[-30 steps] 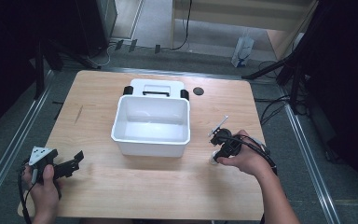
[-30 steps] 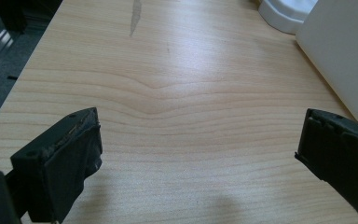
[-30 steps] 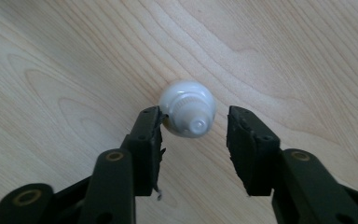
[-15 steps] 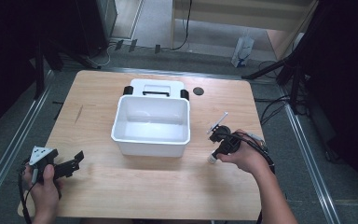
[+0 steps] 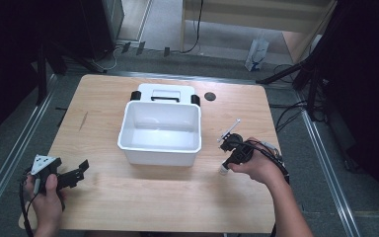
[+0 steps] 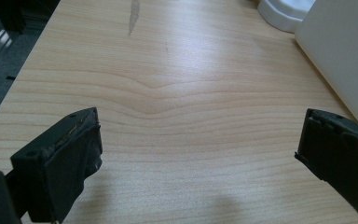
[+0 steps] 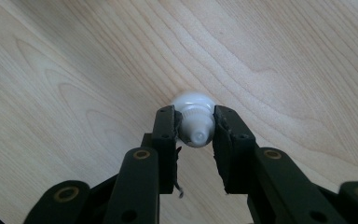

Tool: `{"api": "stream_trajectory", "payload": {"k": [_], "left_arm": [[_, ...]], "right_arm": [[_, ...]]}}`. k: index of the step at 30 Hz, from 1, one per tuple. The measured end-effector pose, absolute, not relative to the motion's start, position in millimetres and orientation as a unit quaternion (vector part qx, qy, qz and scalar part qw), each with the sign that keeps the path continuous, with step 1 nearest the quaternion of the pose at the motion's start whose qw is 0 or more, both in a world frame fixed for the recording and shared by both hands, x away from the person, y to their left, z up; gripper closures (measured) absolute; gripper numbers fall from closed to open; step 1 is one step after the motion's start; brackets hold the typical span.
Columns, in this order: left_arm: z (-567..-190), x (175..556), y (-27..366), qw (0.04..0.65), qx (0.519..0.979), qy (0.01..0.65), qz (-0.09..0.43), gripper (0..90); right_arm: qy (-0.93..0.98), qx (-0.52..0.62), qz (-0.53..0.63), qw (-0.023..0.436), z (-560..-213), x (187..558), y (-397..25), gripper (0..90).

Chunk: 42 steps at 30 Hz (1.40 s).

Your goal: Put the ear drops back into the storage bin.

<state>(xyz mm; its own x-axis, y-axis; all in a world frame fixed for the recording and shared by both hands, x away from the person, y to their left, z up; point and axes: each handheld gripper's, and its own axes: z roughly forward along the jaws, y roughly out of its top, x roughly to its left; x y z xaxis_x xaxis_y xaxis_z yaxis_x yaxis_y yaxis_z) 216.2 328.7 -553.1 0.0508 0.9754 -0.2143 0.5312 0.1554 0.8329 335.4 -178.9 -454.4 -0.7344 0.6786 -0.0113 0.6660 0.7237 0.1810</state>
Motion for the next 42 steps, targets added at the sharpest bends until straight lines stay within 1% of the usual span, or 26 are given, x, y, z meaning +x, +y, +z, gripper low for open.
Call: {"api": "stream_trajectory", "payload": {"k": [5, 10, 15, 21, 29, 34, 39, 42], "left_arm": [[-553, 216, 329, 0.417, 0.593, 0.635, 0.266, 0.6], [-553, 216, 329, 0.418, 0.593, 0.635, 0.265, 0.5], [-553, 216, 329, 0.418, 0.594, 0.635, 0.265, 0.5], [-553, 216, 329, 0.418, 0.593, 0.635, 0.264, 0.6], [-553, 216, 329, 0.42, 0.594, 0.634, 0.263, 0.6], [-553, 216, 329, 0.418, 0.594, 0.635, 0.263, 0.6], [-553, 217, 329, 0.418, 0.594, 0.635, 0.263, 0.5], [-553, 217, 329, 0.419, 0.593, 0.636, 0.262, 0.6]], "right_arm": [[0.925, 0.366, 0.089, 0.039, -455, 336, -179, 69.3], [0.925, 0.365, 0.096, 0.044, -455, 337, -178, 71.6], [0.924, 0.363, 0.094, 0.067, -453, 338, -176, 72.0], [0.931, 0.349, 0.087, 0.067, -447, 339, -174, 71.9], [0.928, 0.352, 0.096, 0.074, -424, 348, -172, 71.9], [0.929, 0.347, 0.104, 0.081, -402, 355, -166, 71.9], [0.931, 0.336, 0.109, 0.094, -382, 360, -158, 71.9], [0.931, 0.329, 0.114, 0.111, -369, 362, -153, 72.0]]}}
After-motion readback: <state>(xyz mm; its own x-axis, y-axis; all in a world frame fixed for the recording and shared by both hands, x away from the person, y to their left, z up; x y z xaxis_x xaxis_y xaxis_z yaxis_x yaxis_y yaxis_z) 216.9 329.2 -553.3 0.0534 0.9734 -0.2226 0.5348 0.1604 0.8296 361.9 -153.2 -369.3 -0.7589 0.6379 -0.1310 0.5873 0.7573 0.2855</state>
